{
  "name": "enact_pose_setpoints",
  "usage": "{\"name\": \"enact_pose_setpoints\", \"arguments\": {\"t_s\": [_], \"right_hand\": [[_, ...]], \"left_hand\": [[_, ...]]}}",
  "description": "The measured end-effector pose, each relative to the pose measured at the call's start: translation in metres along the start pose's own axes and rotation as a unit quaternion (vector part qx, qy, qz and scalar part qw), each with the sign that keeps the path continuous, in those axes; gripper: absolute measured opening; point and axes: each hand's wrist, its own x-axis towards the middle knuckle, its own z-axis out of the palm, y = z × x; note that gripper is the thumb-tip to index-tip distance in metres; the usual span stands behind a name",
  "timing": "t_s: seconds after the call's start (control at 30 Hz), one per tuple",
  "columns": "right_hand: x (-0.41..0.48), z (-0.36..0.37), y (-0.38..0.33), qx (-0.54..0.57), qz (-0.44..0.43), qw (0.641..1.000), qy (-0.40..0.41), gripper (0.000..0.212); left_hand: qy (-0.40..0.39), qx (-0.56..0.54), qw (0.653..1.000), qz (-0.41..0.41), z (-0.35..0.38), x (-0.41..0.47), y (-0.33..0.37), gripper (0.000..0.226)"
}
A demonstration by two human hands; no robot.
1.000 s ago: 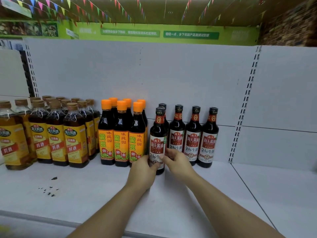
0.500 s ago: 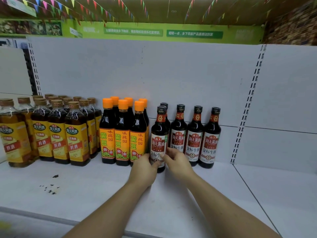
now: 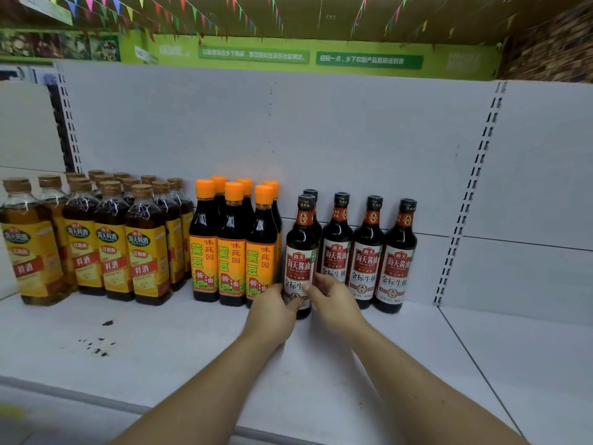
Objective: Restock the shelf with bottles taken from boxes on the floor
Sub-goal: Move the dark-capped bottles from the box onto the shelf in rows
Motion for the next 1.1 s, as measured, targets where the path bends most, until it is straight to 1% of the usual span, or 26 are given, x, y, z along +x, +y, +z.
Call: {"name": "enact_pose_setpoints", "arguments": {"t_s": [0.2, 0.3, 0.47, 0.6, 0.7, 0.9, 1.03, 1.1], "right_hand": [[-0.005, 0.004, -0.003, -0.025, 0.044, 0.999, 0.014, 0.047], [-0.01, 0.005, -0.007, -0.041, 0.067, 0.997, 0.023, 0.049], [-0.02, 0.002, -0.011, -0.033, 0.085, 0.995, 0.031, 0.047], [-0.03, 0.002, -0.013, 0.009, 0.099, 0.994, 0.034, 0.04], [-0.039, 0.003, -0.022, 0.028, 0.12, 0.991, 0.044, 0.041], [-0.06, 0.015, -0.04, 0.035, 0.122, 0.99, 0.061, 0.044], [-0.077, 0.025, -0.051, 0.022, 0.131, 0.988, 0.072, 0.046], [-0.087, 0.032, -0.058, 0.023, 0.13, 0.988, 0.082, 0.044]], "left_hand": [[-0.012, 0.015, 1.0, -0.015, -0.002, -0.002, 0.002, 0.042], [-0.011, 0.012, 0.999, -0.035, -0.004, -0.003, 0.002, 0.038], [-0.001, -0.045, 0.994, -0.098, -0.015, -0.012, 0.002, 0.042], [0.001, -0.09, 0.988, -0.122, -0.025, -0.021, -0.001, 0.04], [0.017, -0.13, 0.981, -0.142, -0.03, -0.026, -0.008, 0.043], [0.005, -0.174, 0.974, -0.146, -0.044, -0.043, -0.009, 0.039], [-0.006, -0.181, 0.975, -0.132, -0.063, -0.061, -0.003, 0.035], [-0.016, -0.2, 0.972, -0.126, -0.075, -0.07, -0.002, 0.032]]}}
